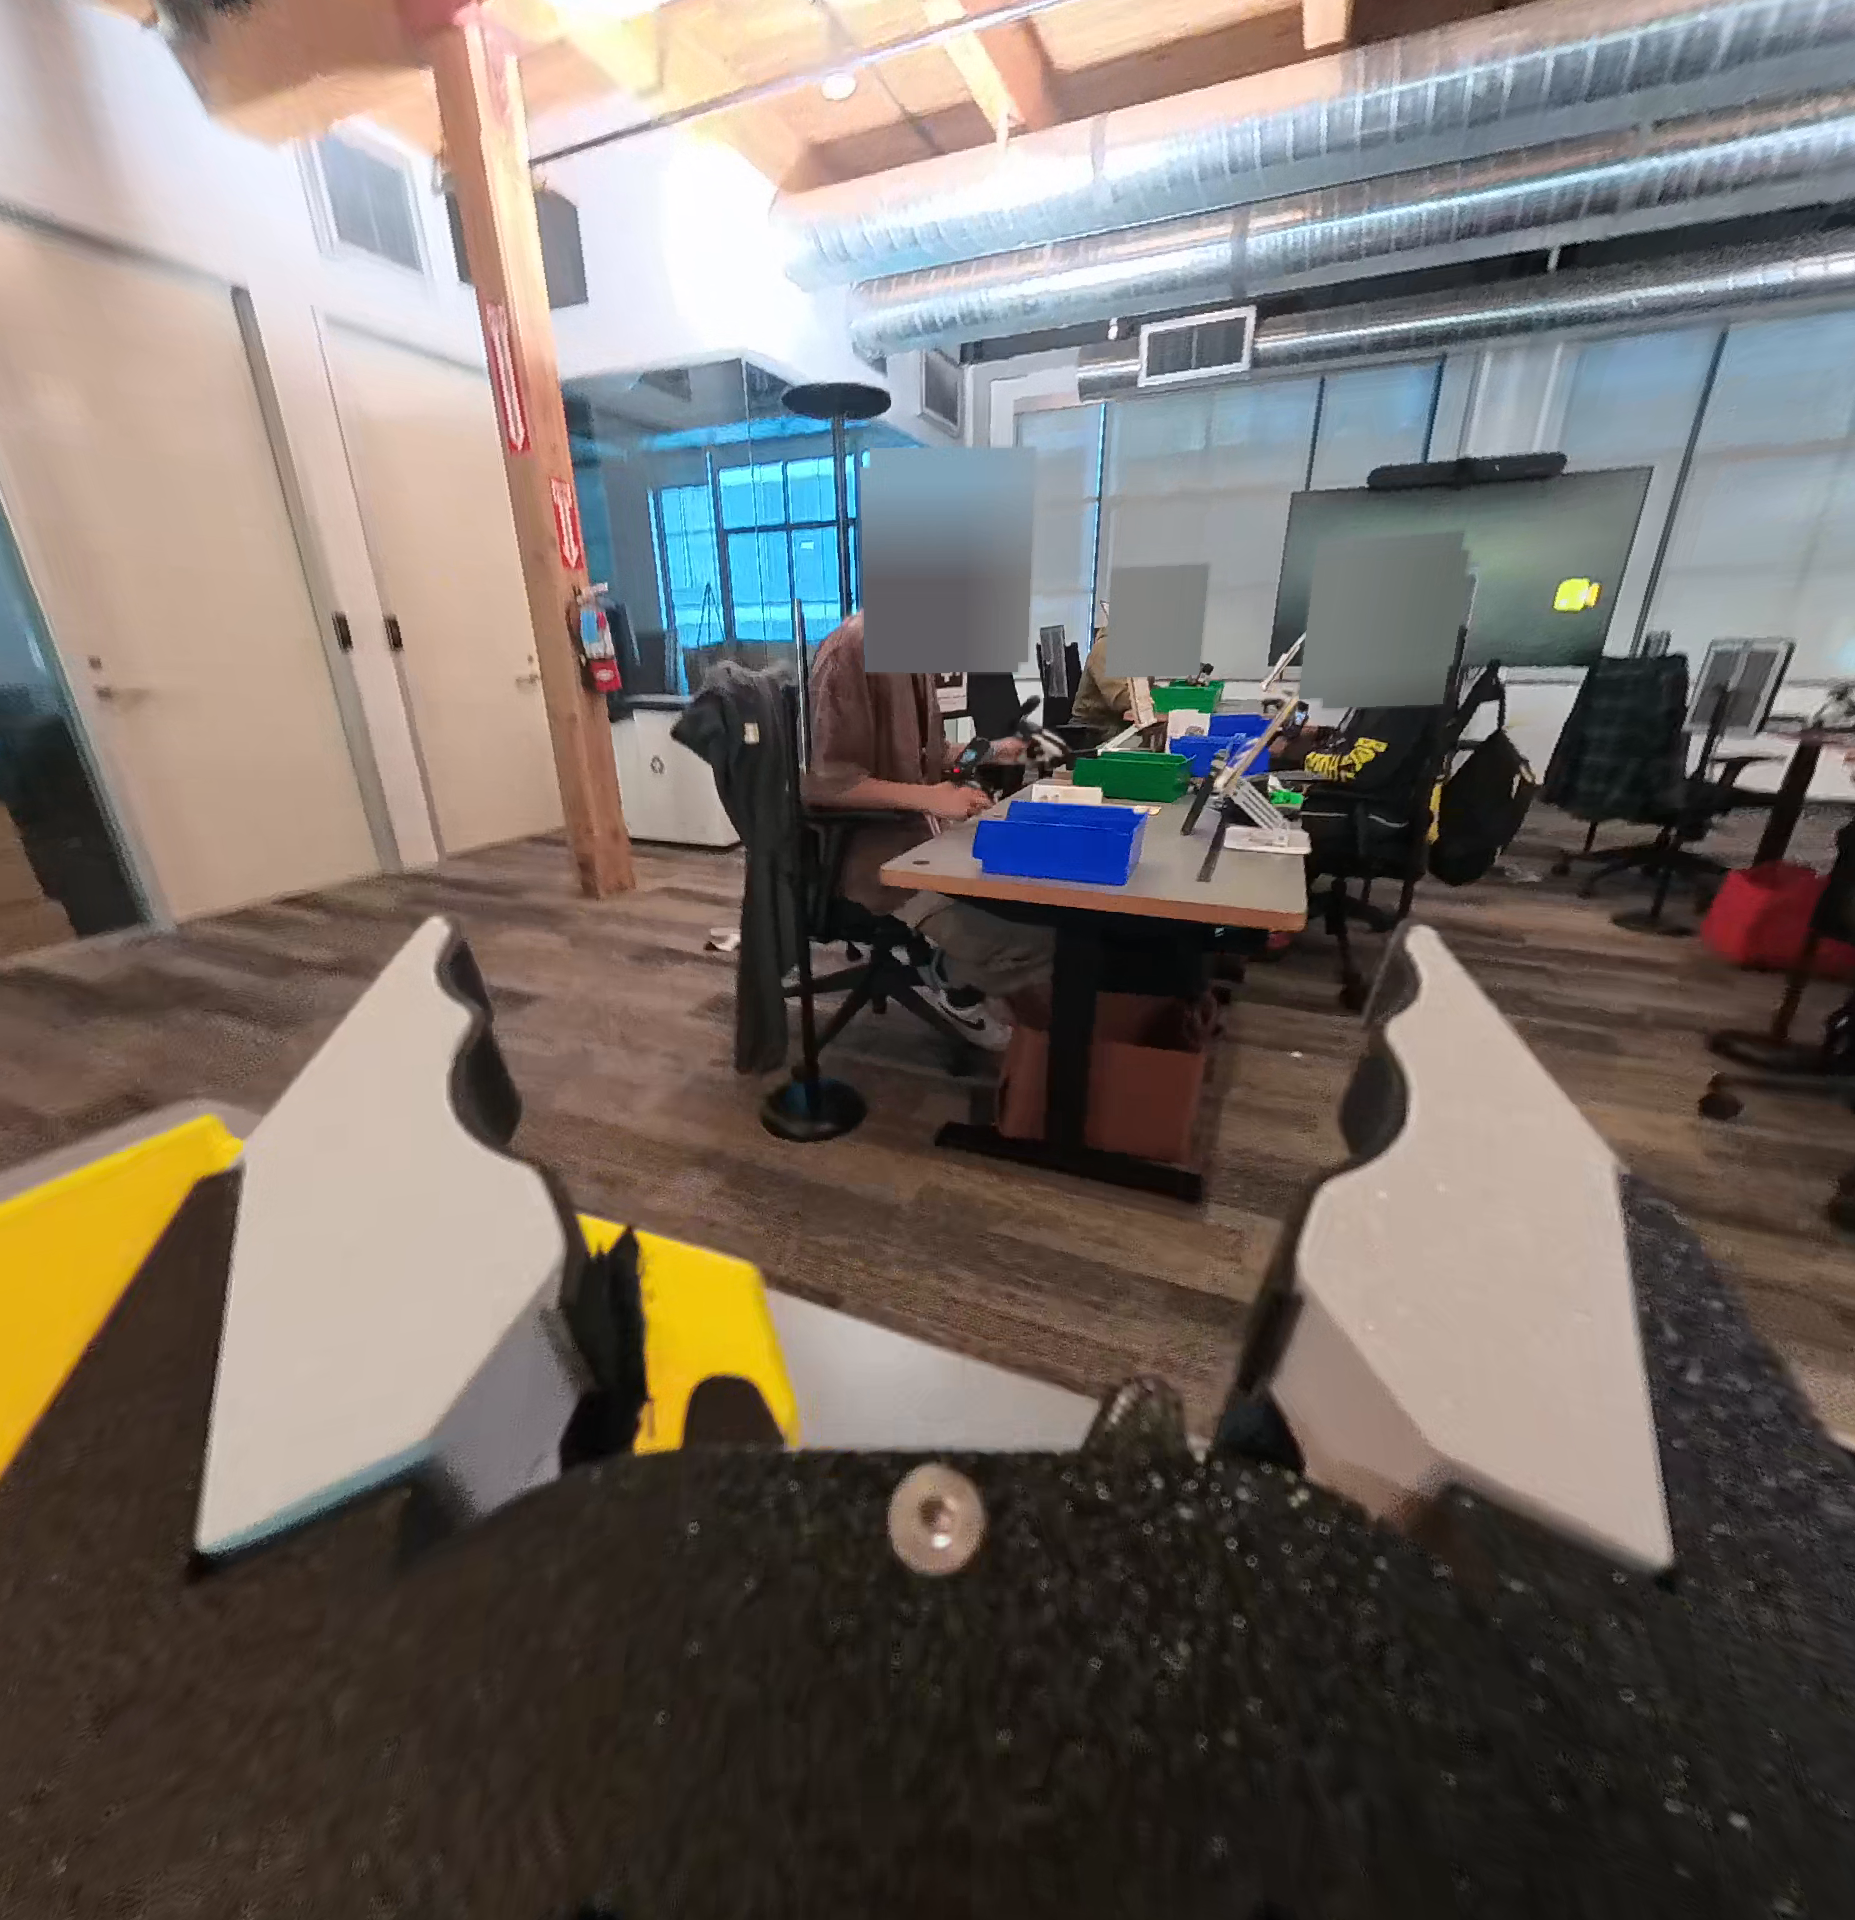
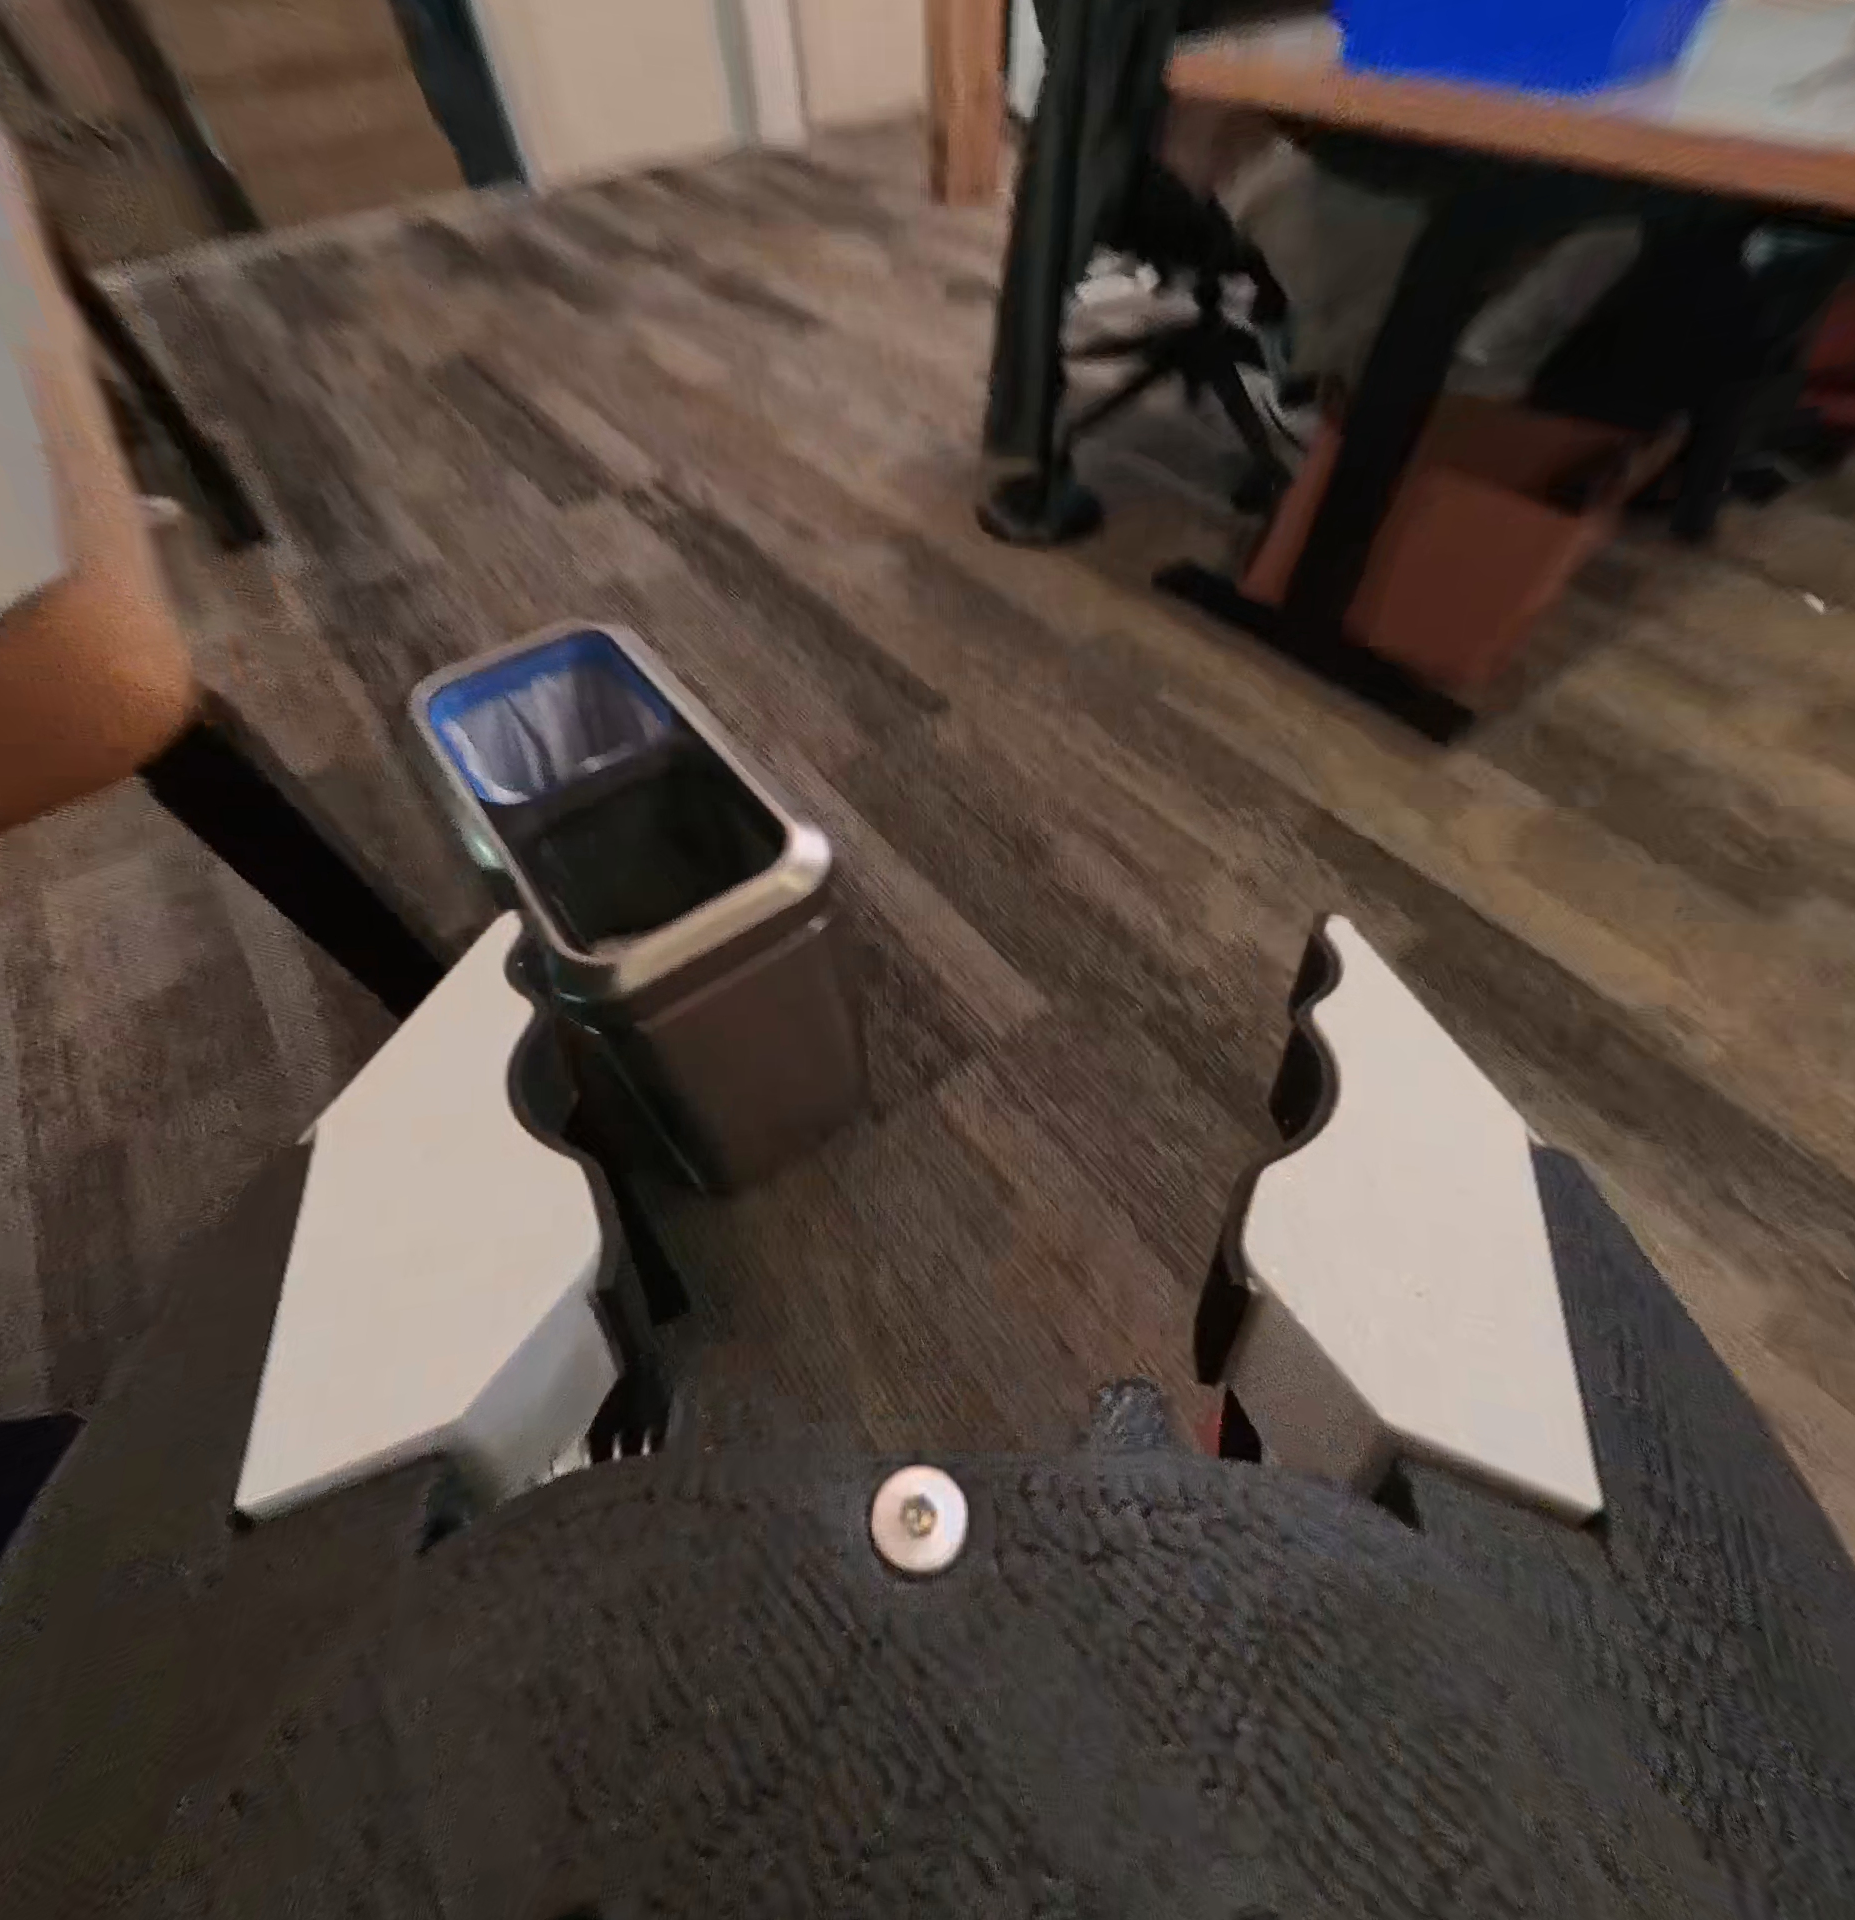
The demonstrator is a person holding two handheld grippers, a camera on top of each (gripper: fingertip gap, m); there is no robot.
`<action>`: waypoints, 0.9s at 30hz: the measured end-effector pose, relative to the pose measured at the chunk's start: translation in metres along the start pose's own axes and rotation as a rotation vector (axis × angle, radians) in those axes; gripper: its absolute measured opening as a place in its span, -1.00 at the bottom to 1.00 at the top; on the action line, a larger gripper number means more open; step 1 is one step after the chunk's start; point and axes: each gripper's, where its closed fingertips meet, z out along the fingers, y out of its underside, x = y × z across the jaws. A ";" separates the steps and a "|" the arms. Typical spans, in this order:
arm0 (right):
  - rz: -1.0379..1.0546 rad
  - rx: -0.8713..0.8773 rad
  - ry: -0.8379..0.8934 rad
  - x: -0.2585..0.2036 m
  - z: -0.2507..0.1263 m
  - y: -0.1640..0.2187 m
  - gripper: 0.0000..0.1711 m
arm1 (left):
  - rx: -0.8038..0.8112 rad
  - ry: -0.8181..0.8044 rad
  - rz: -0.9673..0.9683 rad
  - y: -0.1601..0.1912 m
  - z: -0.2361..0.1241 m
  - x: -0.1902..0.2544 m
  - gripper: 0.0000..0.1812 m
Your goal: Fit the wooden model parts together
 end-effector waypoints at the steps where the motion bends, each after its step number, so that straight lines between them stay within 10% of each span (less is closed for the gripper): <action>1: 0.006 -0.037 0.035 0.018 -0.008 0.002 0.60 | -0.015 -0.011 -0.034 -0.002 0.006 0.002 0.75; 12: 0.058 -0.326 0.313 0.194 -0.089 0.021 0.54 | -0.167 -0.133 0.152 0.034 0.059 0.045 0.75; 27: 0.039 -0.487 0.312 0.254 -0.083 0.067 0.40 | -0.381 0.005 0.074 0.165 0.167 0.114 0.75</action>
